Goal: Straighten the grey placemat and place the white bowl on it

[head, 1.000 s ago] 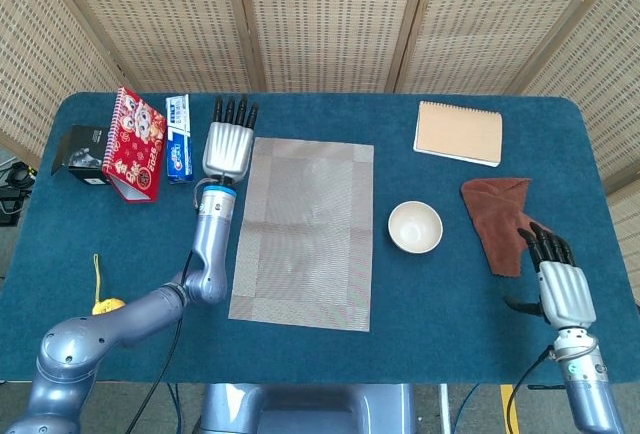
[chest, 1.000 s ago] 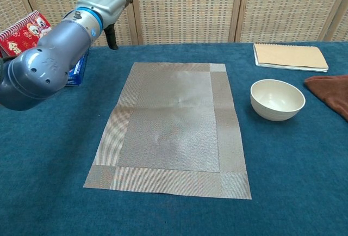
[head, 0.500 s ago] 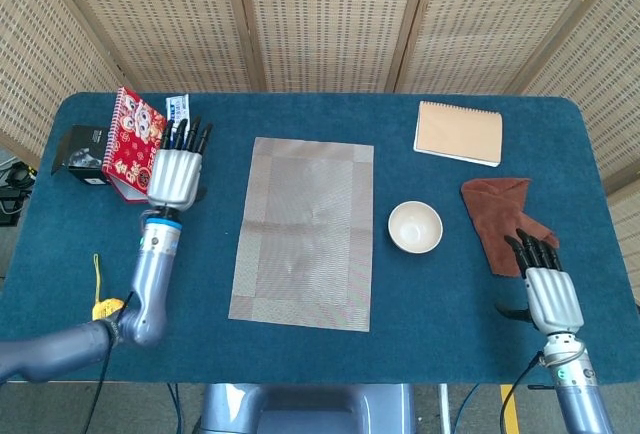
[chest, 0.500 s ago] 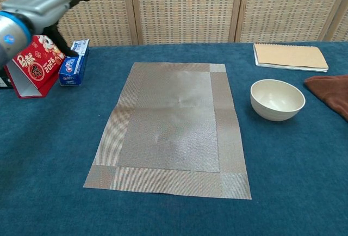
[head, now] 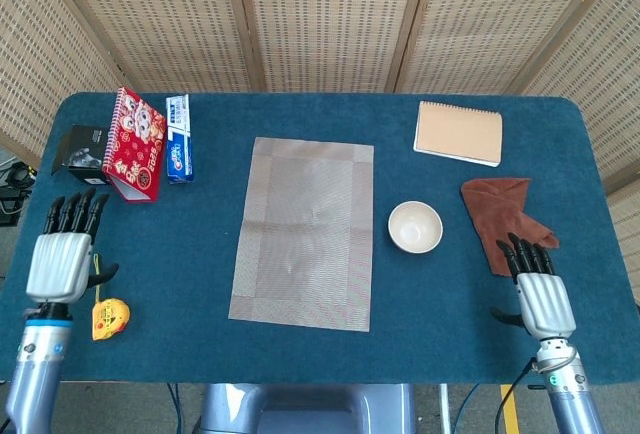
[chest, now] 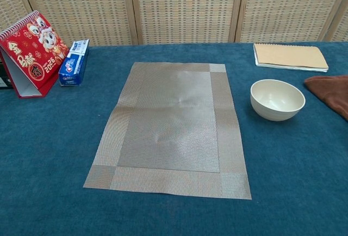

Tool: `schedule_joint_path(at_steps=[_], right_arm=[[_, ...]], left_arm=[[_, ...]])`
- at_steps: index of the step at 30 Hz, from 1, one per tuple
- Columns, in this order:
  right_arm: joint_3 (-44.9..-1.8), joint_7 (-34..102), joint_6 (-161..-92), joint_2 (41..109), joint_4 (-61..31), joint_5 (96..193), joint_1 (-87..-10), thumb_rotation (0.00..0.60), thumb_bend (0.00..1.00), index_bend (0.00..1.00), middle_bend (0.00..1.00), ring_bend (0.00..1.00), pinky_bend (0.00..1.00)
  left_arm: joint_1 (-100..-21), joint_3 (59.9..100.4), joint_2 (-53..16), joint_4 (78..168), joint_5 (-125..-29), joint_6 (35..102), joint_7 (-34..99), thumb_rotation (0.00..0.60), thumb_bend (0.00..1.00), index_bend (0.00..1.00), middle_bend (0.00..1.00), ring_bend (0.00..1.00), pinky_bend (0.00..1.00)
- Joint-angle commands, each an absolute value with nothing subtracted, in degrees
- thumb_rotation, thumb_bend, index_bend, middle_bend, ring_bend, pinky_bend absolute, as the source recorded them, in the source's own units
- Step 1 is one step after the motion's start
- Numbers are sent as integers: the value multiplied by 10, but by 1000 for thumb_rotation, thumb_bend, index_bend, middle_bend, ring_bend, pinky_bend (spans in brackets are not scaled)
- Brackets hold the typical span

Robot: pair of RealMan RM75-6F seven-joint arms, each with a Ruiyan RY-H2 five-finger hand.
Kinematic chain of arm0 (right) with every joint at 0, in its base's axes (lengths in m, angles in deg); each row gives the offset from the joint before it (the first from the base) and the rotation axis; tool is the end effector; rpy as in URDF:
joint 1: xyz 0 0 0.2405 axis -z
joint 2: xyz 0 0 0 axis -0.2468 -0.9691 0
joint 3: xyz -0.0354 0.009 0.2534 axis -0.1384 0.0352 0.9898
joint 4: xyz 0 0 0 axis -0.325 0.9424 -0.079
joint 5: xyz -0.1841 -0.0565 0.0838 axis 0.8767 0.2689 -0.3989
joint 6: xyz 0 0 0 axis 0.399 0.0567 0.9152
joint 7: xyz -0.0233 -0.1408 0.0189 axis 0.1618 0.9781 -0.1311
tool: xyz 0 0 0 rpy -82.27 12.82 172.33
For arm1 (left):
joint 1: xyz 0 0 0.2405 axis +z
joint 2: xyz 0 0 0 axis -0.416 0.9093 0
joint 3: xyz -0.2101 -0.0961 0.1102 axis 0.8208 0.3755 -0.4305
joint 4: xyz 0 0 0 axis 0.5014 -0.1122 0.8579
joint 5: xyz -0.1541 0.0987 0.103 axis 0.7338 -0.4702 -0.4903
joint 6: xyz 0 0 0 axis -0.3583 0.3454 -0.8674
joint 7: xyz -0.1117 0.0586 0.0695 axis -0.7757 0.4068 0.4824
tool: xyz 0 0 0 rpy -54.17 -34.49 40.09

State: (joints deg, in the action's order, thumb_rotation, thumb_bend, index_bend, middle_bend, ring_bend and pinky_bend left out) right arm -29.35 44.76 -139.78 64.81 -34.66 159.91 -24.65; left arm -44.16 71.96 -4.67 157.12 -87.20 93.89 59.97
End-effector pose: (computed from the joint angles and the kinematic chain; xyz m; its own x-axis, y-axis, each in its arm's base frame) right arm -0.2895 -0.2106 0.0954 0.3534 -0.1161 0.9282 -0.9346 -0.0001 0.3558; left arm -0.2370 0.2294 0.1243 0.5241 -0.0230 0.8513 0.8514 -0.0077 -0.5244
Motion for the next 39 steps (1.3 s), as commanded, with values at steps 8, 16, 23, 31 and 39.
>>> schedule_joint_path(at_steps=[8, 16, 23, 31, 39], right_arm=[[-307, 468, -1401, 667, -335, 1626, -249, 600, 80, 109, 0, 0, 0], [-336, 492, -1366, 720, -329, 1666, -268, 600, 80, 141, 0, 0, 0], [-343, 528, -1323, 795, -321, 1687, -298, 600, 76, 174, 0, 0, 0], [-340, 541, -1314, 867, -290, 1706, -317, 600, 121, 222, 0, 0, 0], [-333, 545, -1301, 911, -266, 1699, -328, 600, 121, 232, 0, 0, 0]], left_arm=[[-364, 680, -17, 1552, -944, 998, 528, 600, 125, 0, 0, 0, 0], [-356, 697, -6, 1553, -943, 980, 509, 600, 127, 0, 0, 0, 0], [-350, 707, -5, 1551, -941, 968, 506, 600, 128, 0, 0, 0, 0], [-347, 716, -7, 1546, -938, 951, 505, 600, 128, 0, 0, 0, 0], [-346, 724, -11, 1542, -934, 938, 506, 600, 130, 0, 0, 0, 0]])
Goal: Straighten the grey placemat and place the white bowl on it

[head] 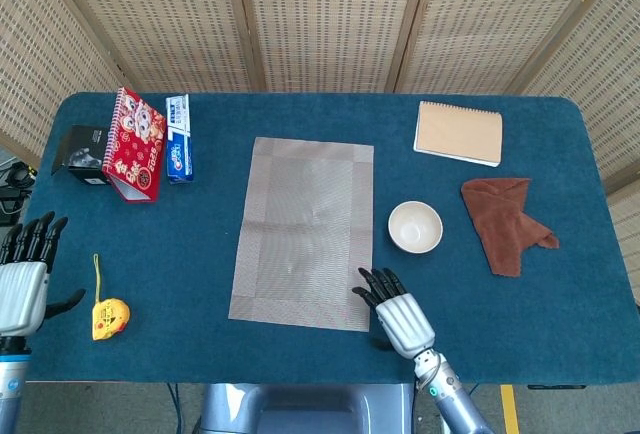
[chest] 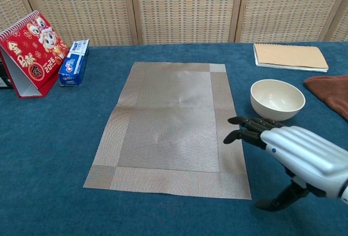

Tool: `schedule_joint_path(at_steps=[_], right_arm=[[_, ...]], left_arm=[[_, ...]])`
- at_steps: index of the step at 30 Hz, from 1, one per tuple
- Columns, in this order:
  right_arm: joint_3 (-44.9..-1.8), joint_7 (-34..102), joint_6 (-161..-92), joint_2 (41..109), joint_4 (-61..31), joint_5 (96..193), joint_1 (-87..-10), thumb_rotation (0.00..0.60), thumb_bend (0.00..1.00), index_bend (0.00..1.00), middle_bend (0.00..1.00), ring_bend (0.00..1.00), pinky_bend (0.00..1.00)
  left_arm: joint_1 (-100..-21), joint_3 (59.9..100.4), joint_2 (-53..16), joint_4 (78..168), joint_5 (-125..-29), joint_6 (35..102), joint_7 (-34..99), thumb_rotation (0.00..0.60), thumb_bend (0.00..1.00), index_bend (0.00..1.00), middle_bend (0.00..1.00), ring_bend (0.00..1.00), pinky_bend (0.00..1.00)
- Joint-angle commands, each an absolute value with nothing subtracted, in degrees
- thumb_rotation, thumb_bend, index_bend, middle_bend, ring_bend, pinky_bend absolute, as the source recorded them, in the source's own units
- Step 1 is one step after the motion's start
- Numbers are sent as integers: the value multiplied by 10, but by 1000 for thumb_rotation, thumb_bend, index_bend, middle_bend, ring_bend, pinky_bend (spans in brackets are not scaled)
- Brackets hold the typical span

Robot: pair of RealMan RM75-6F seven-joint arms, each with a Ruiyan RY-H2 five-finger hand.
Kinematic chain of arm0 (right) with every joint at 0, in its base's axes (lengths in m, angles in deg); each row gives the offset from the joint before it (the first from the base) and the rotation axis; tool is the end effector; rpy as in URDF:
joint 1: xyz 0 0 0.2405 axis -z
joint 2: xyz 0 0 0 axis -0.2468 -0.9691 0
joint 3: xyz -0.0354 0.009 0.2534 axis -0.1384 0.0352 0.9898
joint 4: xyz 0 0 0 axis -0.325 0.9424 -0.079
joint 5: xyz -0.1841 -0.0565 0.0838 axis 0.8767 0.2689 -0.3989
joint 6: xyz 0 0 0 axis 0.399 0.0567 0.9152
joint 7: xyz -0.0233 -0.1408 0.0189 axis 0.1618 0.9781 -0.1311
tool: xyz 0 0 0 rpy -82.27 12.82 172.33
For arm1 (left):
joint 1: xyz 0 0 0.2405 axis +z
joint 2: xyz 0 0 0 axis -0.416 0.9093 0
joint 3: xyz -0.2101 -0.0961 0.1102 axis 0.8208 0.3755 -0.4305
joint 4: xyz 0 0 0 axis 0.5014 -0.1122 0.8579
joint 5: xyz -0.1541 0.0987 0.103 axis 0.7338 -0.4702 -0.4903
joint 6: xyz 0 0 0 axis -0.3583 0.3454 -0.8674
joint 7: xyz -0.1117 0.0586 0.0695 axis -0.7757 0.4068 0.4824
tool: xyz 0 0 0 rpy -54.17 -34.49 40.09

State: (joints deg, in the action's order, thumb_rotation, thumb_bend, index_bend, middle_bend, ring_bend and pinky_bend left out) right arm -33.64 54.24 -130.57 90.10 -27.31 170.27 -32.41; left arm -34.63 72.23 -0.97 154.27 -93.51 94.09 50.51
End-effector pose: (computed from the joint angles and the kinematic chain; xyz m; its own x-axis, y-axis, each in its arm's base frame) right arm -0.1793 -0.1987 -0.0602 0.3350 -0.2751 0.9012 -0.8925 -0.3994 0.2098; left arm -0.2722 0.1924 0.1461 0.4804 -0.0189 0.8768 0.8764 0.0480 -0.4791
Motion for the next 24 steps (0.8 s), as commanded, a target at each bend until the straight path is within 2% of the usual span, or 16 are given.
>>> schedule_joint_path(at_steps=[1, 17, 22, 24], right_arm=[[-332, 545, -1299, 915, -264, 1697, -329, 600, 121, 231, 0, 0, 0], [-305, 574, -1255, 961, -230, 1629, -353, 600, 128, 235, 0, 0, 0], [-303, 567, -1265, 976, -213, 1641, -361, 600, 193, 251, 0, 0, 0], [-303, 562, -1272, 982, -206, 1647, -363, 600, 254, 262, 0, 0, 0]], left_arm=[[-346, 724, -11, 1542, -934, 937, 507, 600, 130, 0, 0, 0, 0], [-340, 741, -14, 1539, -929, 921, 502, 600, 131, 0, 0, 0, 0], [-337, 745, -15, 1537, -935, 923, 497, 600, 133, 0, 0, 0, 0], [-336, 747, -15, 1536, -936, 921, 495, 600, 134, 0, 0, 0, 0]])
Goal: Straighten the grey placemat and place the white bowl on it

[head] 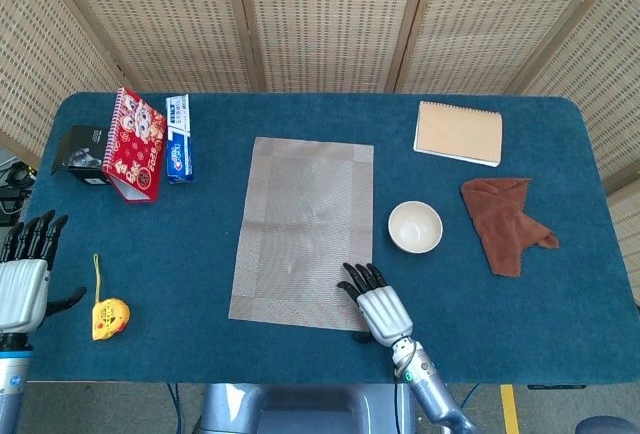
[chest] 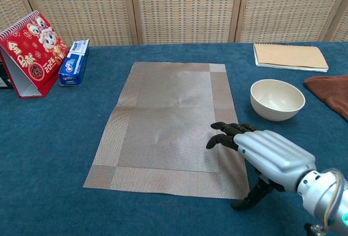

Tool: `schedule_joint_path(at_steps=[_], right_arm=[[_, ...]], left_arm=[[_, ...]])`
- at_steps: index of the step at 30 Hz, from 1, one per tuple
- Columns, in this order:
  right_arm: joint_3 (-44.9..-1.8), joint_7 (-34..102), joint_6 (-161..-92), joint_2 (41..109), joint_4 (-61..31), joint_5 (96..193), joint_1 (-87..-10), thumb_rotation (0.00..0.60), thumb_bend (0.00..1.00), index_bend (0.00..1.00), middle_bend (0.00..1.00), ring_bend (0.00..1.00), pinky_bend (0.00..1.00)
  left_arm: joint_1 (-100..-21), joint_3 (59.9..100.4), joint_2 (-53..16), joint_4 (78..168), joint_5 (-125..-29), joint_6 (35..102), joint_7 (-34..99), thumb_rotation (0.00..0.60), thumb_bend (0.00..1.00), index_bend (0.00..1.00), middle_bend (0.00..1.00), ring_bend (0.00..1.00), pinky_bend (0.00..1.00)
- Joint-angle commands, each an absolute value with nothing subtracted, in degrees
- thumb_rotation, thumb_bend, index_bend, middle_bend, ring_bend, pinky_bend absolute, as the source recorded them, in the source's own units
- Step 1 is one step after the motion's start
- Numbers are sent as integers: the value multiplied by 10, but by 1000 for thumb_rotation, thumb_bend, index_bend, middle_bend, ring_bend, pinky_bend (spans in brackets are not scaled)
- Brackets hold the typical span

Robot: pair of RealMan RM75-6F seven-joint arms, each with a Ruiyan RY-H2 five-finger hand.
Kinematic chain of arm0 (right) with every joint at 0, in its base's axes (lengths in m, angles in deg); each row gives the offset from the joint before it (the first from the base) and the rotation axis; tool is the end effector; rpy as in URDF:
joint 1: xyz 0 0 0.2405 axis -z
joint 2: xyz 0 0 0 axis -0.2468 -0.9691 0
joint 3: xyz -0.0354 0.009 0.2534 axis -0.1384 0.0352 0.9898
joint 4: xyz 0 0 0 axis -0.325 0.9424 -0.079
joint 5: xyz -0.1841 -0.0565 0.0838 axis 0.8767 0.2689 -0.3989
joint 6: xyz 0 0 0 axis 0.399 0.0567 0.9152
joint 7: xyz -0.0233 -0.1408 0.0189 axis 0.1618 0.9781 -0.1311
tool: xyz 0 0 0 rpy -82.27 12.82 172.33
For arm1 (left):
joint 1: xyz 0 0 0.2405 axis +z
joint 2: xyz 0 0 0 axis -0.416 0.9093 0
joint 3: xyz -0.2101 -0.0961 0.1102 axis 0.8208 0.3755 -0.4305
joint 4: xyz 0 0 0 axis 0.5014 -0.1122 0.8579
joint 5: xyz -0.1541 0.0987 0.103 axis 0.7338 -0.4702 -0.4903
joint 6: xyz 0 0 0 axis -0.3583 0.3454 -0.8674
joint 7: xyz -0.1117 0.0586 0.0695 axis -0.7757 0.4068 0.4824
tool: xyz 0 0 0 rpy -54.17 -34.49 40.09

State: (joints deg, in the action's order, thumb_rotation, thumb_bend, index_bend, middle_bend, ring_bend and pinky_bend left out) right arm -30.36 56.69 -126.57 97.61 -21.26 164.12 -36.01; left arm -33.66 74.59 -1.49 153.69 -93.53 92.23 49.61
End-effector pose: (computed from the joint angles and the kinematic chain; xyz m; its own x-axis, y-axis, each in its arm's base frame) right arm -0.1637 -0.2191 -0.0956 0.3375 -0.3073 0.8897 -0.9028 -0.3732 0.2136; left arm -0.2736 0.1963 0.1450 0.4609 -0.0217 0.8872 0.8866 0.0552 -0.4592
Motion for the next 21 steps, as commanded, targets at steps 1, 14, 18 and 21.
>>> schedule_joint_path(at_steps=[1, 14, 18, 21], right_arm=[[-302, 561, -1274, 984, -203, 1648, -364, 600, 277, 264, 0, 0, 0], [-297, 553, -1297, 997, -192, 1652, -367, 600, 385, 284, 0, 0, 0], [-293, 505, -1319, 1014, -161, 1679, -374, 600, 390, 300, 0, 0, 0], [-291, 474, -1330, 1029, -131, 1688, -378, 600, 392, 319, 0, 0, 0]], left_arm=[[-336, 747, -15, 1536, -936, 921, 494, 600, 134, 0, 0, 0, 0], [-332, 754, -22, 1533, -940, 914, 496, 600, 138, 0, 0, 0, 0], [-331, 756, -24, 1533, -940, 914, 496, 600, 138, 0, 0, 0, 0], [-329, 757, -24, 1533, -940, 913, 496, 600, 139, 0, 0, 0, 0]])
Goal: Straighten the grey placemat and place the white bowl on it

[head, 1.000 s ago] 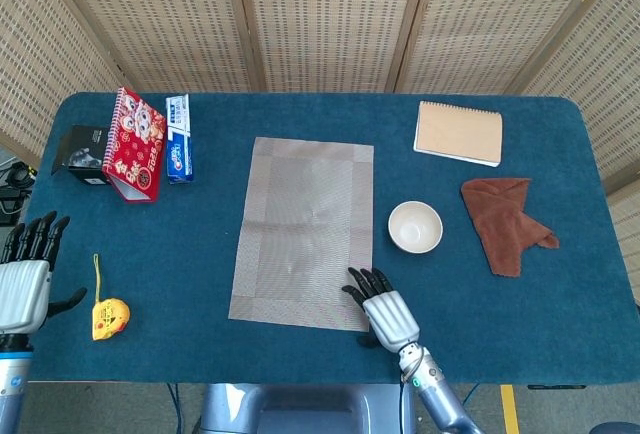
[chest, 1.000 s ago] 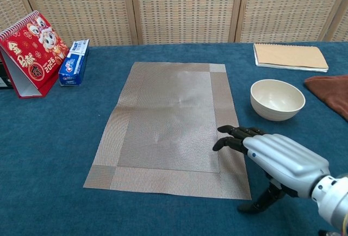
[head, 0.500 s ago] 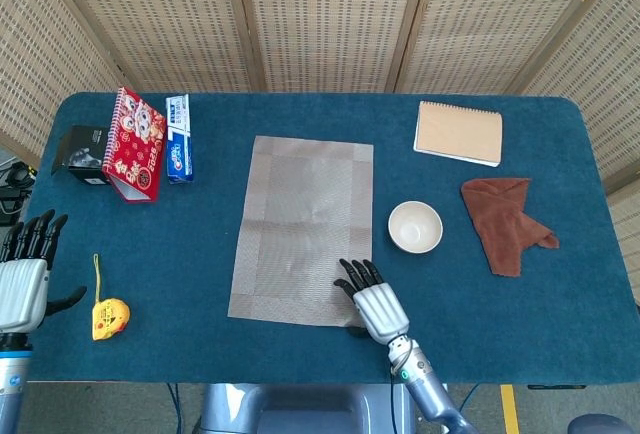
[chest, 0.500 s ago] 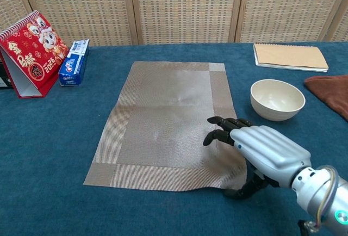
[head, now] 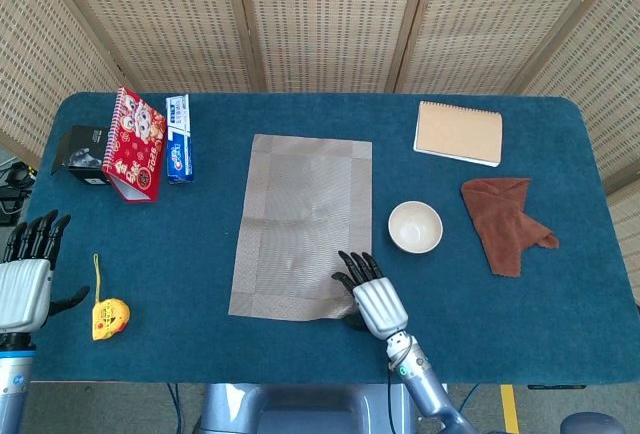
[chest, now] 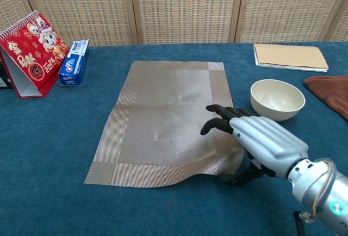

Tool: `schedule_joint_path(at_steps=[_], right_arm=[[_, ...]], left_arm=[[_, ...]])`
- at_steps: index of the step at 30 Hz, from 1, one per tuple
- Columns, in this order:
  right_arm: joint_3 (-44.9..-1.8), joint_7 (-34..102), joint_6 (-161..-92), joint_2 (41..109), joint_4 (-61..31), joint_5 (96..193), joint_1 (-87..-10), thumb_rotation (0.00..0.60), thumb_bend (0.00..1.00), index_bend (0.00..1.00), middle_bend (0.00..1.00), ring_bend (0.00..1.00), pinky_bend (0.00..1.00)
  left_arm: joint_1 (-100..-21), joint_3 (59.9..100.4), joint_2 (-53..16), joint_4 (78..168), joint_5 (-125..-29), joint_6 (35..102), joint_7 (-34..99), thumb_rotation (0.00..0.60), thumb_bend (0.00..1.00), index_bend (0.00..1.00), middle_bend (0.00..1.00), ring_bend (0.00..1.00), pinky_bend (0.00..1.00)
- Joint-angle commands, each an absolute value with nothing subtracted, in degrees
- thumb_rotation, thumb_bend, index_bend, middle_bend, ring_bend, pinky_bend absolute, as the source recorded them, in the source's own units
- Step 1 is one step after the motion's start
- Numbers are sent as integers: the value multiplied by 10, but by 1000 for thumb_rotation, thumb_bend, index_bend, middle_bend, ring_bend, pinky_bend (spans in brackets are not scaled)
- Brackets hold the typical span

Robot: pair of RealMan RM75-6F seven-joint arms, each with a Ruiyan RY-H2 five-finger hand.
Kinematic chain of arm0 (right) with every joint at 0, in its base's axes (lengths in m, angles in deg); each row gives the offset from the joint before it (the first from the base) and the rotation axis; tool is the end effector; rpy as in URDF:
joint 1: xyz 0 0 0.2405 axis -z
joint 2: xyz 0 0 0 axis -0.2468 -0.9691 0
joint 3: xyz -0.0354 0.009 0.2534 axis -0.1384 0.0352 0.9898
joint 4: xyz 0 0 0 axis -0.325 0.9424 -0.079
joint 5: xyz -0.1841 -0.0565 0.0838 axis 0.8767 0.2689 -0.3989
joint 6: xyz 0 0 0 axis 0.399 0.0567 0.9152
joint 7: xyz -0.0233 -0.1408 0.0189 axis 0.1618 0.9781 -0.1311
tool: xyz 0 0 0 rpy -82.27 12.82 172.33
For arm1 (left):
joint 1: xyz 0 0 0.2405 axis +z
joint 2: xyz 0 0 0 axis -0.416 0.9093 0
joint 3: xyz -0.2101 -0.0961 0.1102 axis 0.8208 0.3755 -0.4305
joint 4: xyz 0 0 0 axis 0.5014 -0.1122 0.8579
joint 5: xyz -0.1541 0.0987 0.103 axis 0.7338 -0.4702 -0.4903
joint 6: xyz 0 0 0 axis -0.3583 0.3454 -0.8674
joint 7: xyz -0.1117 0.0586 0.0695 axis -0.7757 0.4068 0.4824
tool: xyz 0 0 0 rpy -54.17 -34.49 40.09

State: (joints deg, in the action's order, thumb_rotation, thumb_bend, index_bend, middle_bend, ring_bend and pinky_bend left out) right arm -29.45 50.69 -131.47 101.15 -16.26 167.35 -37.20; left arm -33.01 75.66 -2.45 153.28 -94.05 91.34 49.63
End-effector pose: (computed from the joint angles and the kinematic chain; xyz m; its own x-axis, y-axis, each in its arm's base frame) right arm -0.1536 -0.2296 -0.0968 0.2542 -0.2282 0.9398 -0.9132 -0.3767 0.1556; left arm -0.2731 0.1970 0.1407 0.4504 -0.0215 0.8926 0.8921 0.0528 -0.4488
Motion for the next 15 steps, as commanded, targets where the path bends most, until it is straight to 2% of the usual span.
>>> schedule_joint_path(at_steps=[1, 6, 15], right_arm=[[-290, 467, -1331, 1032, -122, 1689, -379, 600, 391, 330, 0, 0, 0], [-289, 450, -1346, 1042, -93, 1697, -380, 600, 367, 487, 0, 0, 0], [-291, 438, -1353, 1047, -81, 1697, -379, 600, 359, 551, 3, 0, 0]], left_arm=[[-329, 758, -24, 1533, -940, 913, 495, 600, 140, 0, 0, 0, 0], [-328, 762, -24, 1533, -939, 913, 492, 600, 145, 0, 0, 0, 0], [-326, 764, -26, 1533, -939, 910, 494, 600, 148, 0, 0, 0, 0]])
